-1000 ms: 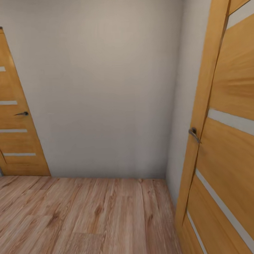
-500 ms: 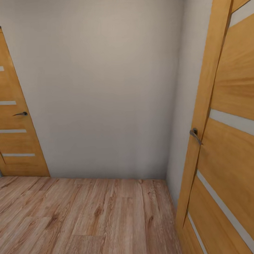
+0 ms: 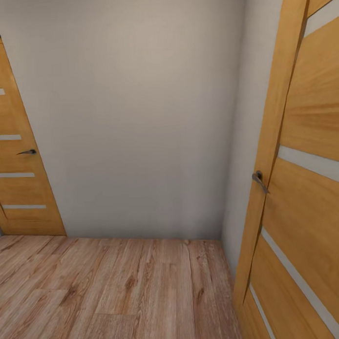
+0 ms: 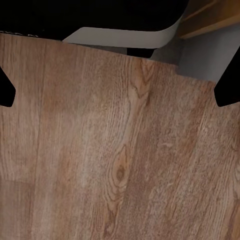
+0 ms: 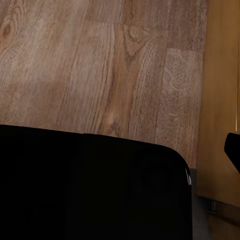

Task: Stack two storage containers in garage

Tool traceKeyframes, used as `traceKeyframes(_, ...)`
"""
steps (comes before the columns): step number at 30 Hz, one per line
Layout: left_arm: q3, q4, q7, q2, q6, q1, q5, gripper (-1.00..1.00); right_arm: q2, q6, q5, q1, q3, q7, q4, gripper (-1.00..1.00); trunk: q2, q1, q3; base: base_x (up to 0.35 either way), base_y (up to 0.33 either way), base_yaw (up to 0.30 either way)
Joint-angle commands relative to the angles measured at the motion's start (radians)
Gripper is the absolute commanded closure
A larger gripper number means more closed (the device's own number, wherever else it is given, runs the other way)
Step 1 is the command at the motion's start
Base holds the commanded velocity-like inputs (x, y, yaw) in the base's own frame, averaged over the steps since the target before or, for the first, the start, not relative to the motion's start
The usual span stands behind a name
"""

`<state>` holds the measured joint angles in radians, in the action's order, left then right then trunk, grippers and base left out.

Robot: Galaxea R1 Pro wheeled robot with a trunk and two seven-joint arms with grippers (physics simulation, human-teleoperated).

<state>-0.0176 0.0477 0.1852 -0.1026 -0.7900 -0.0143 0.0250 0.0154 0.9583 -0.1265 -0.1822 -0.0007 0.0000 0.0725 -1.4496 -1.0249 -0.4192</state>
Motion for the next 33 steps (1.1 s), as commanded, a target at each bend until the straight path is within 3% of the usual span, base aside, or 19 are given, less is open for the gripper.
traceKeyframes(1, -0.002, 0.001, 0.002, -0.001, -0.004, 0.000, 0.002, -1.00, 0.000, 0.003, -0.002, 0.000, -0.001, 0.000, 0.001, -1.00, 0.000, 0.000, -0.001, 0.000, -0.018, 0.000)
traceKeyframes(33, -0.001, 0.001, 0.001, -0.001, -0.006, 0.000, 0.003, -1.00, 0.000, 0.005, -0.001, 0.000, -0.001, 0.000, 0.001, -1.00, 0.000, 0.000, -0.001, 0.002, -0.017, 0.000)
